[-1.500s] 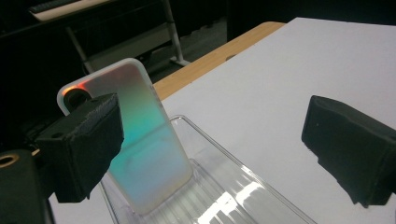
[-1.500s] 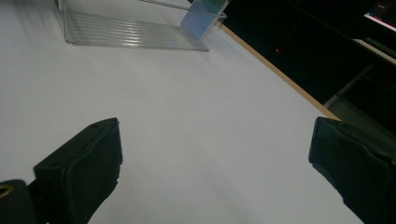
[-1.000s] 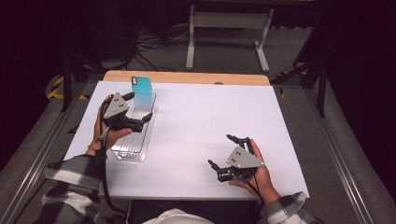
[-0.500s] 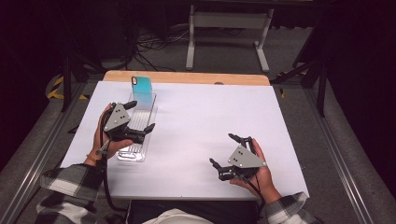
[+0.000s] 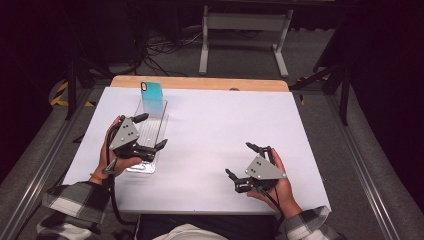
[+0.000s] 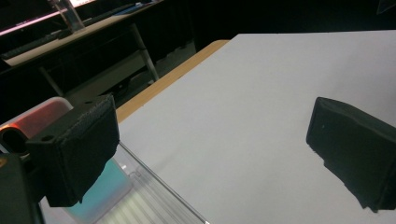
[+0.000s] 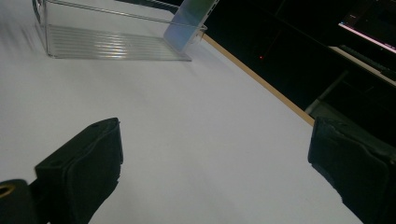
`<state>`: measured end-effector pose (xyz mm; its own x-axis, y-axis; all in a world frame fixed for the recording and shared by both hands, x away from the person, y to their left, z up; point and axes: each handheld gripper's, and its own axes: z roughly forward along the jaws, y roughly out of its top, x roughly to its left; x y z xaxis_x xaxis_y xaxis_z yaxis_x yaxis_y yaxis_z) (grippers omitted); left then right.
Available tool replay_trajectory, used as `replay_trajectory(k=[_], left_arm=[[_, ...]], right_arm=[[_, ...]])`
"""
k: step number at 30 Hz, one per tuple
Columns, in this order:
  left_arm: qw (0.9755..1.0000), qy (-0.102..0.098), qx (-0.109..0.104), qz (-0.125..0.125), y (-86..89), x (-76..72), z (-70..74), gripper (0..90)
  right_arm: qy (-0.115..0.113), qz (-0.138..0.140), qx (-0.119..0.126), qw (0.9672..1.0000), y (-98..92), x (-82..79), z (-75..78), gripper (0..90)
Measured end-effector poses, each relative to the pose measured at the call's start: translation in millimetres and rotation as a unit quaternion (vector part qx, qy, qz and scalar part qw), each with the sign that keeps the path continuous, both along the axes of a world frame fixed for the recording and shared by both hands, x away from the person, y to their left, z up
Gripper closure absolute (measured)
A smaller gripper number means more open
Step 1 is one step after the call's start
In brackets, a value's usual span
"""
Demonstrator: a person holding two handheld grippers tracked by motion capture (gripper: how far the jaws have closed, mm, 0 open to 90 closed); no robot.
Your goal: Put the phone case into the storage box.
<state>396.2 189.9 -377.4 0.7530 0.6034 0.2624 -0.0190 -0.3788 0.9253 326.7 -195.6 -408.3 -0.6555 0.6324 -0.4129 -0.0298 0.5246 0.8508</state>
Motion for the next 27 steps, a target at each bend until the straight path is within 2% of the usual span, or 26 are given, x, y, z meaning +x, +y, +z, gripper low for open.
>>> replay_trajectory(k=[15,18,23,27], left_arm=[[0.9999,-0.002,-0.004,-0.011,-0.7,-7.7,-3.6,3.1],[0.9999,-0.009,-0.001,-0.011,-0.7,-9.5,-4.2,3.3],[0.9997,-0.001,-0.012,-0.020,-1.0,-12.1,-5.6,3.5],[0.9997,-0.002,-0.012,-0.022,-2.0,-14.3,-7.2,3.5]], right_arm=[[-0.001,-0.002,-0.001,1.0000,-0.9,-0.1,0.7,4.0],[-0.001,-0.003,0.001,1.0000,-1.3,-0.3,0.7,4.0],[-0.003,-0.003,0.002,1.0000,-1.1,-0.9,1.8,4.0],[-0.005,-0.003,0.003,1.0000,-1.6,-1.4,2.7,4.0]])
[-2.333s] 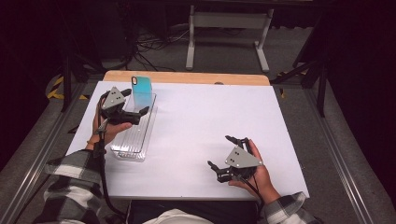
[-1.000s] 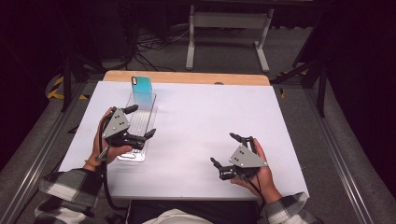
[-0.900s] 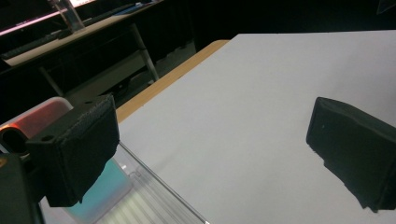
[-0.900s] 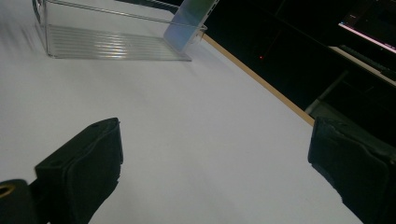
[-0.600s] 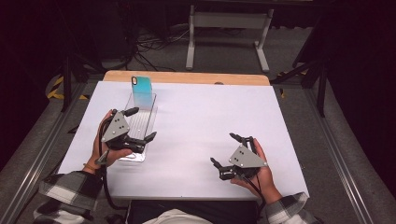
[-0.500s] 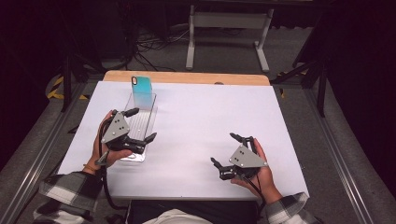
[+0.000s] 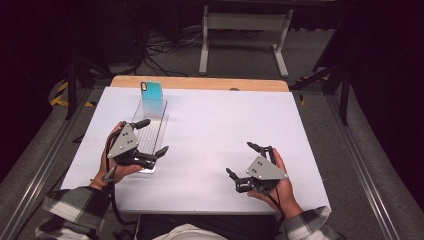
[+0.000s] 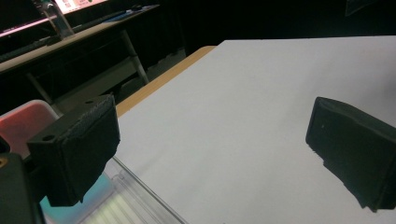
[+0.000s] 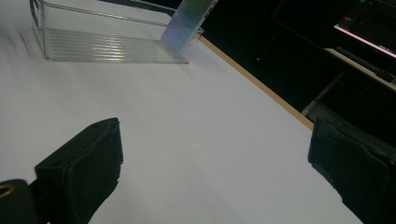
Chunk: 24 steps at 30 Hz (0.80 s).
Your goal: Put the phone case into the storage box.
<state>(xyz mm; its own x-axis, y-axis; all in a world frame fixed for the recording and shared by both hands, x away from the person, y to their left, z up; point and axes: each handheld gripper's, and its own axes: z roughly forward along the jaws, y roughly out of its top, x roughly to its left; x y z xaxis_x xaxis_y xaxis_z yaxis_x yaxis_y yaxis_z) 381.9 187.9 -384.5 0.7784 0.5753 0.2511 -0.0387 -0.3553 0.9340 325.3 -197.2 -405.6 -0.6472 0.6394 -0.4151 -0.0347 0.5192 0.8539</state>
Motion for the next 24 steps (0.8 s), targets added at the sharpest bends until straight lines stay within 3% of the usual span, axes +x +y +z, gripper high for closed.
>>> replay_trajectory(k=[12,24], left_arm=[[1.0000,0.001,-0.004,0.006,-0.9,-8.4,-6.4,3.1],[0.9999,0.009,0.001,-0.004,-6.5,-13.9,-13.7,3.7]], right_arm=[[-0.004,-0.003,0.003,1.0000,-1.8,-1.1,1.9,4.0],[-0.004,-0.006,0.003,1.0000,-3.0,-0.9,1.0,4.1]])
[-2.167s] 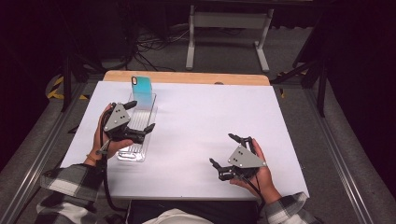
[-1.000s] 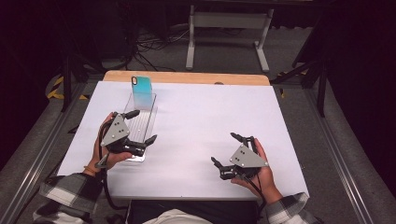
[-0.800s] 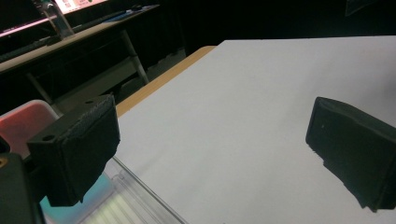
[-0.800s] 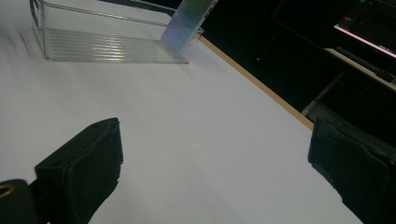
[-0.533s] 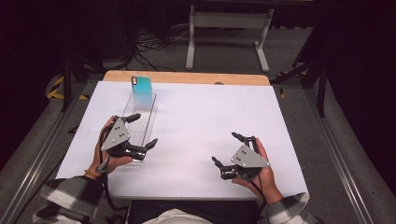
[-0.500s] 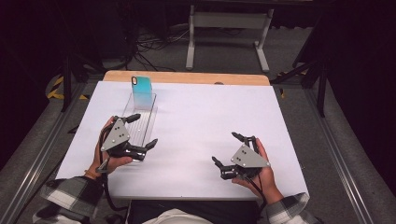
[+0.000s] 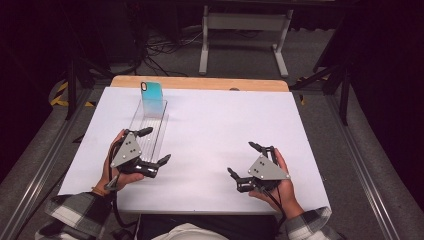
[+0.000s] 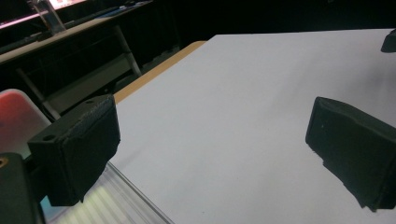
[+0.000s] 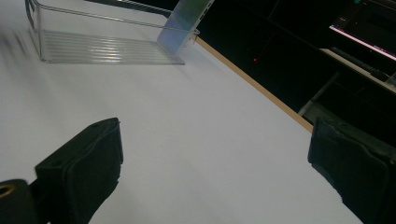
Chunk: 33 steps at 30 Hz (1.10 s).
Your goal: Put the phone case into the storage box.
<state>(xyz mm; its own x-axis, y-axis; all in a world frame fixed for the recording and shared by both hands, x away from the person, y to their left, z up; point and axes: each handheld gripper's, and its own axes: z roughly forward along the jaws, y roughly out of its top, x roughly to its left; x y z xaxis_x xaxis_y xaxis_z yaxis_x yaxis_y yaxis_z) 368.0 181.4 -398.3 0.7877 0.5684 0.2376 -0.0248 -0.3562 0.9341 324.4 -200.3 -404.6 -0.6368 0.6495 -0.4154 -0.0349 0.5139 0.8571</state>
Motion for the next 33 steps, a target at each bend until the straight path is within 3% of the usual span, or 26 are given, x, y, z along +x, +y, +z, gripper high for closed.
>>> replay_trajectory(k=[8,33], left_arm=[[1.0000,0.002,0.009,0.001,-4.5,-2.8,-6.7,4.3],[0.9999,0.012,0.006,0.009,-1.7,-10.9,-22.8,4.3]], right_arm=[[0.000,-0.004,0.002,1.0000,-2.4,-1.0,0.3,4.1],[0.003,-0.014,0.007,0.9999,-8.3,-1.5,-2.7,4.1]])
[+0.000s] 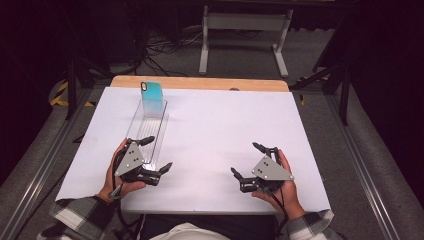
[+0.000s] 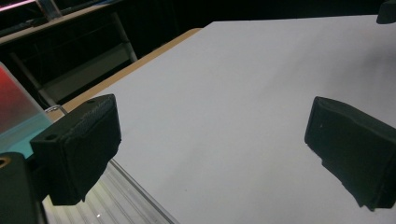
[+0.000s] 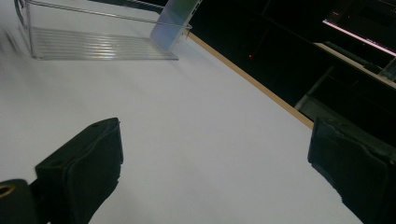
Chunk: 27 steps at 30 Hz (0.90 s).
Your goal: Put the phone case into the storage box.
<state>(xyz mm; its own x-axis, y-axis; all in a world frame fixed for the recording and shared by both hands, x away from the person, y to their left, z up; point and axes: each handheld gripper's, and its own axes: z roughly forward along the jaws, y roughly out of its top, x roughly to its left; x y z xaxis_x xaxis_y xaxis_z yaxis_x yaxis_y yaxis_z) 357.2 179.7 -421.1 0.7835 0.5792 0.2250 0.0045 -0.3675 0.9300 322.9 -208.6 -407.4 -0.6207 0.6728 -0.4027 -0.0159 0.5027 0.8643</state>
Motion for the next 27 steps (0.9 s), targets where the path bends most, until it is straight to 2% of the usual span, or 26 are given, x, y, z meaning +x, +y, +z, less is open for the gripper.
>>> replay_trajectory(k=[7,9,16,19,21,24,26,27], left_arm=[[0.9999,0.010,-0.003,0.003,0.5,-2.8,-5.9,3.9],[1.0000,0.006,0.005,0.004,-0.1,-3.2,-7.8,3.9],[0.9999,0.010,0.013,0.004,-1.4,-7.8,-12.8,3.5],[0.9998,0.014,0.010,0.001,0.3,-10.3,-14.2,3.0],[0.9998,0.008,0.014,0.006,0.1,-11.7,-14.1,2.1],[0.9999,0.008,0.008,0.008,0.8,-11.3,-13.1,2.1],[0.9998,0.016,-0.003,0.007,1.3,-11.3,-12.9,2.1],[0.9999,0.015,-0.001,0.006,1.8,-11.1,-12.7,2.1]], right_arm=[[0.004,-0.004,-0.002,1.0000,-2.0,-1.7,-3.1,3.8],[0.007,-0.007,0.000,1.0000,-3.4,-3.2,-3.5,3.8],[0.005,-0.017,0.002,0.9998,-8.4,-7.7,-3.5,3.7],[0.007,-0.018,0.000,0.9998,-9.0,-8.8,-4.1,3.3],[0.011,-0.020,0.000,0.9997,-9.5,-9.4,-4.9,3.1],[0.014,-0.019,0.000,0.9997,-9.7,-9.5,-5.8,3.0],[0.012,-0.017,-0.001,0.9998,-9.6,-9.3,-5.7,3.0],[0.011,-0.017,-0.001,0.9998,-9.5,-9.1,-5.5,3.0]])
